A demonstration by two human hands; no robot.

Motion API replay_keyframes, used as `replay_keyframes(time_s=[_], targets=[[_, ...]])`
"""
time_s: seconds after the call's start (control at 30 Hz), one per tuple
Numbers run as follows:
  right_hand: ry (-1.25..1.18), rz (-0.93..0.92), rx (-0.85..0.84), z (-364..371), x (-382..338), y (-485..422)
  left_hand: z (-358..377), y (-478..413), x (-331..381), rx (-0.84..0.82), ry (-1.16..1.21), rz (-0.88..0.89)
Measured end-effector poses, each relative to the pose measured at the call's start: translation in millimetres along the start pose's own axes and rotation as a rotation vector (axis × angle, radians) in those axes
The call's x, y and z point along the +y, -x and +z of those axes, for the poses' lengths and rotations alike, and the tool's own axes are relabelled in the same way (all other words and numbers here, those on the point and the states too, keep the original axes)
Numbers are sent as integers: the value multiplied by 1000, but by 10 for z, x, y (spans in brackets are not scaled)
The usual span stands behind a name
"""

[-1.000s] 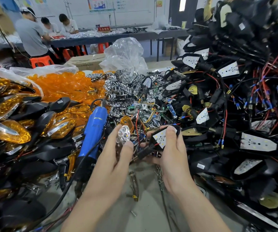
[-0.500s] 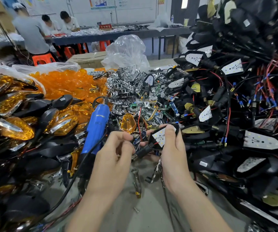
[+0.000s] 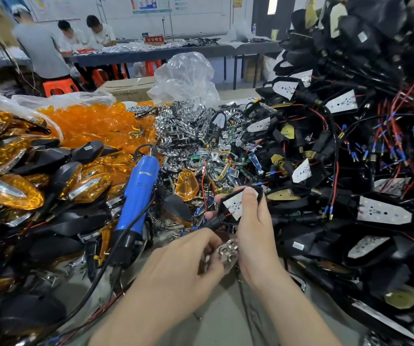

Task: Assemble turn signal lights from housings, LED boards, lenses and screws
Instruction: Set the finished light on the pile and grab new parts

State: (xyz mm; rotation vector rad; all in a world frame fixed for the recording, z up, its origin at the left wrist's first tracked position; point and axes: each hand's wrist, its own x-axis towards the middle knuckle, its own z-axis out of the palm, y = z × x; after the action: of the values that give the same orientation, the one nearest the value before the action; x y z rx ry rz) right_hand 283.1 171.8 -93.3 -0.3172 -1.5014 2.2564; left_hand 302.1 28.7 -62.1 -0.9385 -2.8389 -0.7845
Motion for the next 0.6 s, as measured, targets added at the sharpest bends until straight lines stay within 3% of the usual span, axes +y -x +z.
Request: replay_keyframes(time_s=[0.1, 0.27, 0.4, 0.5, 0.6], targets=[[-21, -3, -9, -32, -1, -22, 0, -17, -30, 35, 209, -91], [-56, 45, -36, -55, -41, -15, -76, -129, -26, 326, 854, -390], [-72, 49, -54, -38, -72, 4, -117, -161, -16, 333, 1368, -578], [-71, 33, -50, -40, -66, -2, -147, -159, -31, 258, 1530, -540], [-60, 23, -50, -48, -62, -3, -171, -155, -32, 228, 1484, -454]])
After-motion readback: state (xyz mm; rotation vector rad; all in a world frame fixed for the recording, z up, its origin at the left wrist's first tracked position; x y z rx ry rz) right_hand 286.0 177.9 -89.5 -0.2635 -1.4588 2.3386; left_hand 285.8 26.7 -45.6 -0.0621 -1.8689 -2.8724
